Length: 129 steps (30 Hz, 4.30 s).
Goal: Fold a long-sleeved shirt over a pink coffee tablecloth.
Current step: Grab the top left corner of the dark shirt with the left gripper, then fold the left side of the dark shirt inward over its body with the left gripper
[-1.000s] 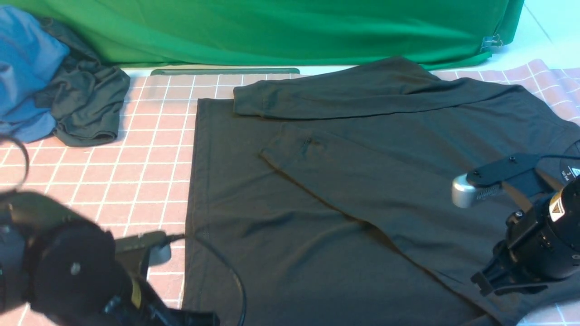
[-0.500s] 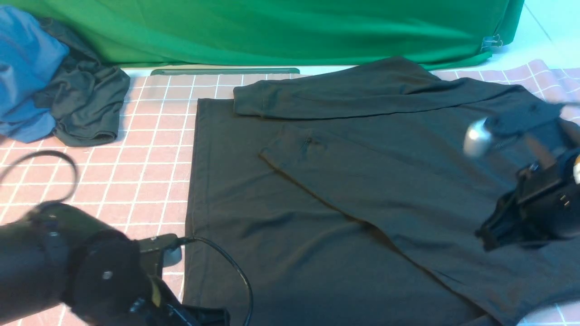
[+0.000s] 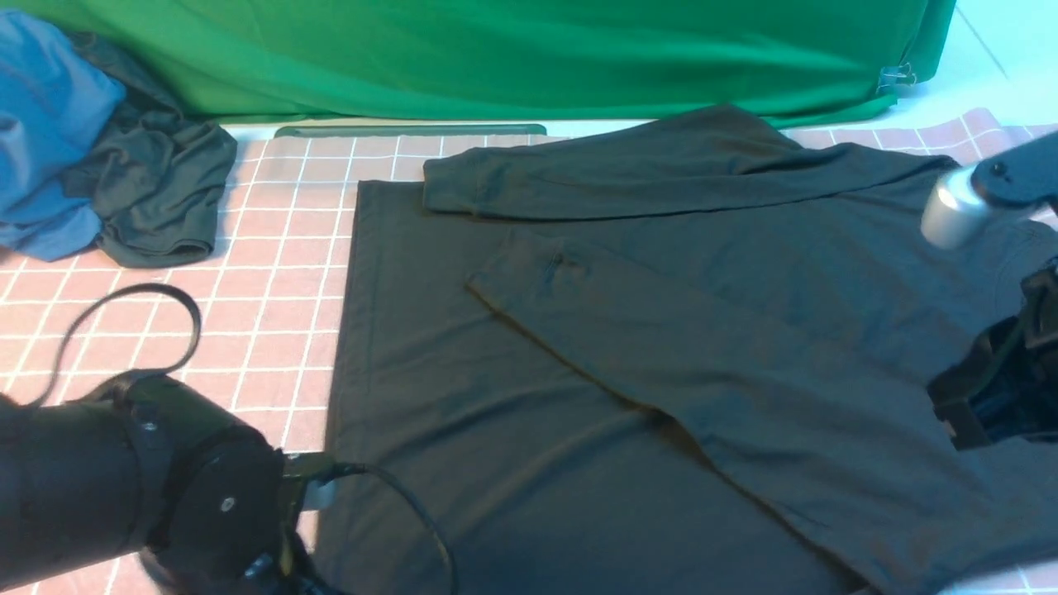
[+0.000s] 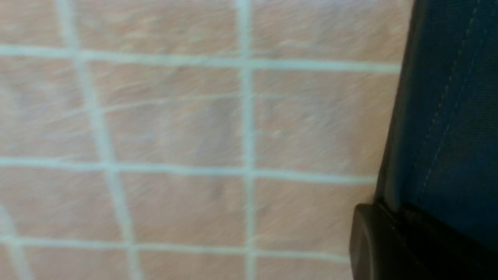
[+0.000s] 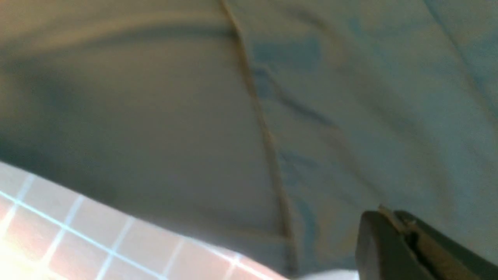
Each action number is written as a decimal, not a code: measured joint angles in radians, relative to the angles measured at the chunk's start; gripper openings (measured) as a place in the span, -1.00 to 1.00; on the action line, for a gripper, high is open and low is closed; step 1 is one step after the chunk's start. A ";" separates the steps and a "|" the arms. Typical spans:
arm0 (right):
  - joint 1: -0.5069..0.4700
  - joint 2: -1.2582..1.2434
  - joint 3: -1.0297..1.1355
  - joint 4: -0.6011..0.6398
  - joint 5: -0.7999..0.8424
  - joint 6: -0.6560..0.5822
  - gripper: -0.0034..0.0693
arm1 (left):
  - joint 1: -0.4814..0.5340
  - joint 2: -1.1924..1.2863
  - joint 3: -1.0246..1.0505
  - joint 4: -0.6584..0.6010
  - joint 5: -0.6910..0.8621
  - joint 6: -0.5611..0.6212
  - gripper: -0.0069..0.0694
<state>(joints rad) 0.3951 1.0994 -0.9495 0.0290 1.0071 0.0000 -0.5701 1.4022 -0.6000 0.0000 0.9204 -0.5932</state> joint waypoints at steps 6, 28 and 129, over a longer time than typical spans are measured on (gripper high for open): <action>0.000 0.000 0.000 -0.090 0.054 0.084 -0.75 | 0.000 -0.104 -0.001 0.058 0.115 -0.015 -0.74; -0.155 0.001 0.000 -0.154 0.206 0.101 -0.71 | 0.005 -0.180 -0.147 0.190 0.254 -0.103 -0.22; -0.155 0.001 0.000 -0.029 0.124 0.051 -0.66 | 0.246 0.371 -0.850 -0.039 0.279 0.216 -0.74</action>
<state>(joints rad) 0.2396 1.1002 -0.9495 0.0000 1.1309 0.0508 -0.3242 1.7730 -1.4503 -0.0395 1.1998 -0.3775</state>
